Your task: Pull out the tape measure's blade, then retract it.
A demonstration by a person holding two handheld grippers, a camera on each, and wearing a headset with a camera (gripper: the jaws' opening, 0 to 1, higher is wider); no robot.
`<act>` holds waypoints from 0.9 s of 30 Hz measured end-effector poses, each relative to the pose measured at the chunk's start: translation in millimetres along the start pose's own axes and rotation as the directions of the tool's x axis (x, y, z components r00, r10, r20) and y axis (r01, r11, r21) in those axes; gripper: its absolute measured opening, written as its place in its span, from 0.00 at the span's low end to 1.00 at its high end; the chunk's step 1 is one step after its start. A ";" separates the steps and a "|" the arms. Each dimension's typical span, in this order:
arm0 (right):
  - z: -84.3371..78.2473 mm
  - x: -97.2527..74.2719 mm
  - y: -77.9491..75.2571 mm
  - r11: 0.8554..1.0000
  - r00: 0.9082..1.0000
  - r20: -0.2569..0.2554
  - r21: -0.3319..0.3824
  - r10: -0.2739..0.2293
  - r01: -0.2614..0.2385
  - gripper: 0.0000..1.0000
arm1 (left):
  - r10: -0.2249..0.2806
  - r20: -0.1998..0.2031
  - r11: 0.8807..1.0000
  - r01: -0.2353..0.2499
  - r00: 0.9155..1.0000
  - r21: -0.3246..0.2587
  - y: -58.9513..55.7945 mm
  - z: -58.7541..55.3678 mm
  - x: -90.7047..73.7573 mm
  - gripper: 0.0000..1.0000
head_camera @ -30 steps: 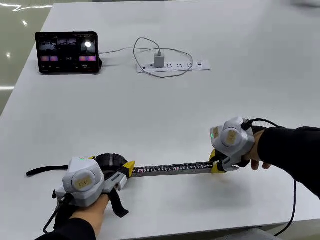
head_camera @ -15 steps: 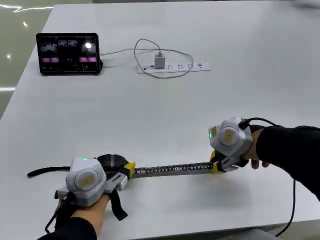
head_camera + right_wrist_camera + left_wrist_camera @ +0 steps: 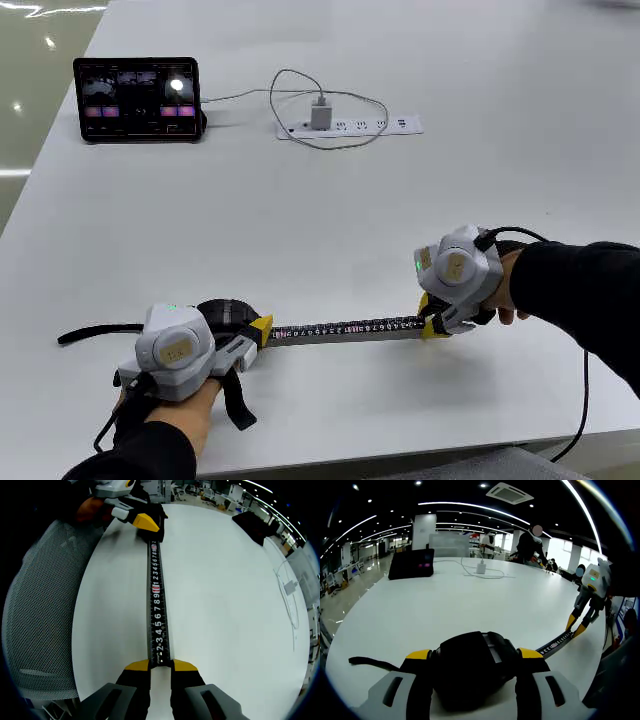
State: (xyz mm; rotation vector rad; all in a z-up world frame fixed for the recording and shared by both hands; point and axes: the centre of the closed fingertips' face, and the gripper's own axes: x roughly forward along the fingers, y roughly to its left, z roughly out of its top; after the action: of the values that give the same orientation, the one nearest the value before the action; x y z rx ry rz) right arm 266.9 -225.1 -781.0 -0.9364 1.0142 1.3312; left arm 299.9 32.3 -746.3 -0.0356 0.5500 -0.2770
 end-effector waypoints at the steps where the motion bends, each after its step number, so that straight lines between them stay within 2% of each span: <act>1: 0.4 0.2 0.0 1.000 1.000 0.000 -0.002 -0.001 0.001 0.11 | 0.000 0.001 1.000 0.000 1.000 -0.002 0.0 0.1 0.0 0.62; 14: 5.4 2.4 0.3 1.000 1.000 0.005 -0.011 -0.009 0.009 0.11 | 0.000 0.000 1.000 0.000 1.000 0.004 0.7 0.3 0.6 0.62; 24: 10.8 4.1 0.4 0.999 1.000 -0.001 0.043 -0.007 0.007 0.11 | -0.001 0.001 1.000 0.001 1.000 0.008 0.2 -0.5 0.3 0.62; 27: 11.4 4.8 -0.3 1.000 1.000 0.001 0.025 -0.012 0.012 0.11 | -0.003 0.000 1.000 0.003 1.000 0.005 -0.1 -0.5 -0.2 0.62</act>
State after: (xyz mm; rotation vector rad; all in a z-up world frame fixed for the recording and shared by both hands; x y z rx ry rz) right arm 267.7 -212.8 -782.1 -0.9213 1.0205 1.3069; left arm 299.4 32.3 -746.6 -0.0313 0.5488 -0.2809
